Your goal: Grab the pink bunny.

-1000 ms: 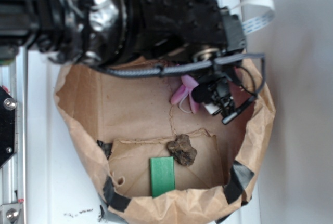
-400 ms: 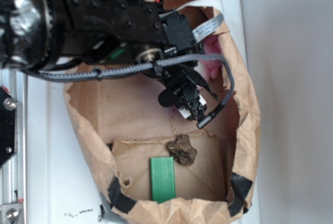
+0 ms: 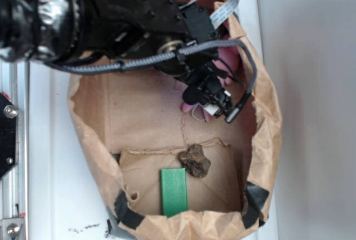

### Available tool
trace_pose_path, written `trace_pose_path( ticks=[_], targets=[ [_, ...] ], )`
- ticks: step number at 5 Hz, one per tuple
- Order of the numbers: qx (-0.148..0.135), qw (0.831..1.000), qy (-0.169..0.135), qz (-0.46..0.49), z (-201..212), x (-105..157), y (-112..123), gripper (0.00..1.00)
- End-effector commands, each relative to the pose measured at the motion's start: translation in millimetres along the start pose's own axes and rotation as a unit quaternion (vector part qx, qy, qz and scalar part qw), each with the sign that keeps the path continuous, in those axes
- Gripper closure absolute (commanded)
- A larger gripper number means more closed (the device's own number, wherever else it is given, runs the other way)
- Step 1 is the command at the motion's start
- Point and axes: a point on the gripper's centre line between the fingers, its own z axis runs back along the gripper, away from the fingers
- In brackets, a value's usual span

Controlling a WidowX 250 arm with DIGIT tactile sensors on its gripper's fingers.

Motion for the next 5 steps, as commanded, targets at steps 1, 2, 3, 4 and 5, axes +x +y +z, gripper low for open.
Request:
trace_pose_path(
  ticks=[1,2,3,4,5],
  targets=[
    [-0.032,0.999,-0.033,0.004,6,19,-6,0.0],
    [-0.021,0.999,-0.04,0.006,2,24,-3,0.0],
    [-0.012,0.999,-0.049,0.01,-2,26,-3,0.0],
    [0.004,0.998,-0.065,0.016,-15,31,-6,0.0],
    [0.011,0.998,-0.066,-0.004,-20,26,-7,0.0]
  ],
)
